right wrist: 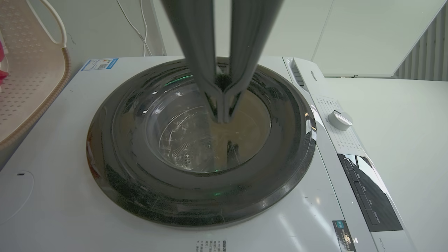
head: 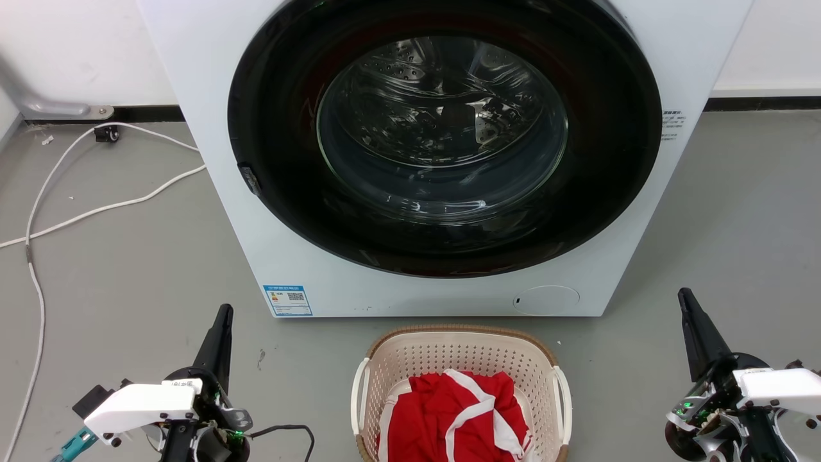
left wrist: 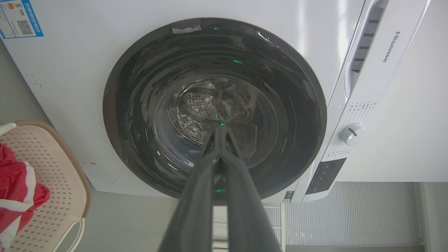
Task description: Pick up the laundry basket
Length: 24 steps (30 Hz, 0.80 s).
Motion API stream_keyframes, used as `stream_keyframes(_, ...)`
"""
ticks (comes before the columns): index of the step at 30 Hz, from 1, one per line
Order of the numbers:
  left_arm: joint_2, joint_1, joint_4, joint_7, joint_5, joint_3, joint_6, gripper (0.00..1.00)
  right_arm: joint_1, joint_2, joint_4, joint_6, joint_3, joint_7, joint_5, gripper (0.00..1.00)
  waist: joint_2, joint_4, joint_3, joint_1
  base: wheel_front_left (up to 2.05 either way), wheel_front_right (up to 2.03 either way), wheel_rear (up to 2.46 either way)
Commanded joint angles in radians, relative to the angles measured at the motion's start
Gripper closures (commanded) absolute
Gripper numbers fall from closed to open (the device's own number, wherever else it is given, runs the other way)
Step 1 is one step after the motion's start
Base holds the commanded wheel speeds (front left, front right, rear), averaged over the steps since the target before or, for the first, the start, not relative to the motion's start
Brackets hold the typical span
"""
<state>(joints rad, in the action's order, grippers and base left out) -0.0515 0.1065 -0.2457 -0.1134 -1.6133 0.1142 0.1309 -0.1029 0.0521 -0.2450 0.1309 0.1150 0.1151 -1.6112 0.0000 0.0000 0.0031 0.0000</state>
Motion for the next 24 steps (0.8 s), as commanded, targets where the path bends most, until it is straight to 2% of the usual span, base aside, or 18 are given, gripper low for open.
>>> stream_keyframes(1,0.002,0.005,0.0,-0.005,0.002,0.004,0.002,1.0,-0.012,-0.004,0.0,0.0,-0.001,0.001,-0.003,1.0,0.0,0.0,0.0,0.0,0.0,0.0,0.0)
stream_keyframes(24,0.002,0.006,0.0,-0.004,0.003,0.004,0.002,1.0,-0.012,-0.004,0.0,0.0,-0.001,0.001,-0.003,1.0,0.0,0.0,0.0,0.0,0.0,0.0,0.0)
